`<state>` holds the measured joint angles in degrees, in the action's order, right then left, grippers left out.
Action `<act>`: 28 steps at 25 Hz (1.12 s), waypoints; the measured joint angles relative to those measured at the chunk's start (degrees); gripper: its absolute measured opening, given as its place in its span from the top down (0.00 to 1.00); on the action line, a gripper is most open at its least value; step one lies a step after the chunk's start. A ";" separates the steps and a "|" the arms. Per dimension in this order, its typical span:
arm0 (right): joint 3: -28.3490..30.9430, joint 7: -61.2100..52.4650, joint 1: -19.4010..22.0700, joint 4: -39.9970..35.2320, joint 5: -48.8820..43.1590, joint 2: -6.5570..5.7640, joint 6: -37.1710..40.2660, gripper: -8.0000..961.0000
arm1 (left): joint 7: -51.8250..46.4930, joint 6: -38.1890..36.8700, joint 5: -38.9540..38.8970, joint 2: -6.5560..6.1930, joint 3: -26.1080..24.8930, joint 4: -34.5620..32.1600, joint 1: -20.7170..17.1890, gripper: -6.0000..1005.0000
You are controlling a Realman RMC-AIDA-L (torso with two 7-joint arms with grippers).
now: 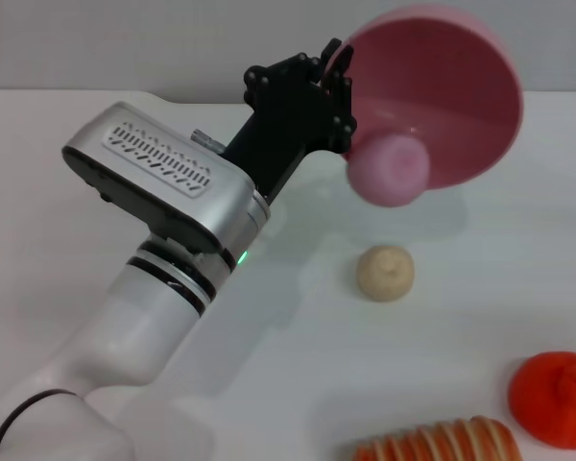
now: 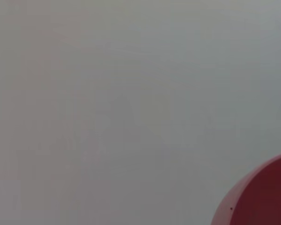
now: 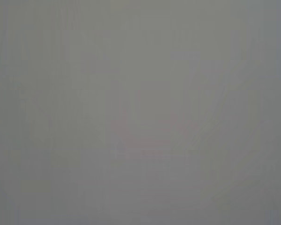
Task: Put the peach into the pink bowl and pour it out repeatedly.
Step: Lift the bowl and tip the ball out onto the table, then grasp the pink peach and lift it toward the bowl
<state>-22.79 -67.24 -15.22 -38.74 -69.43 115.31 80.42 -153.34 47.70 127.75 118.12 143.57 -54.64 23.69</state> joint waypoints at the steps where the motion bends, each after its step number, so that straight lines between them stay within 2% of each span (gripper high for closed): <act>1: 0.00 0.00 -0.09 0.02 0.00 0.00 -0.04 0.48 | 0.00 0.00 0.00 0.00 0.00 0.00 0.00 0.95; 5: -0.20 0.00 -0.48 0.08 0.00 0.00 -0.62 0.48 | -4.73 2.57 1.63 -0.09 0.12 0.94 0.31 0.95; 10: -0.27 0.00 -0.85 0.08 0.00 0.05 -0.76 0.48 | -5.59 2.73 2.63 -0.08 -0.17 1.47 0.38 0.95; 13: -0.26 -0.05 -0.94 0.12 -0.14 0.17 -0.79 0.48 | -5.63 1.25 2.65 -0.09 -0.82 1.56 0.42 0.95; 15: -0.27 -0.13 -1.06 0.16 -0.55 0.33 -0.89 0.48 | -5.66 -2.28 2.61 -0.09 -2.63 1.17 0.69 0.95; 21: -0.35 -0.24 -1.21 0.17 -1.48 0.75 -1.29 0.48 | -6.37 -21.78 2.40 -0.10 -12.64 -1.79 3.26 0.95; 25: -0.34 -0.39 -1.02 0.17 -2.64 0.98 -1.36 0.48 | -6.28 -42.72 2.27 -0.09 -24.62 -4.80 5.85 0.95; 27: -0.33 -1.17 -0.98 0.11 -3.91 1.07 -1.34 0.48 | -6.14 -50.89 2.20 -0.07 -30.26 -5.40 7.35 0.95; 28: -0.30 -1.93 -1.03 -0.06 -5.00 1.09 -1.24 0.48 | -6.06 -57.06 2.15 -0.09 -34.48 -5.55 8.66 0.95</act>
<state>-23.09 -69.17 -16.25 -38.81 -74.43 116.41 79.18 -159.40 -9.37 129.90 118.03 109.09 -60.19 32.36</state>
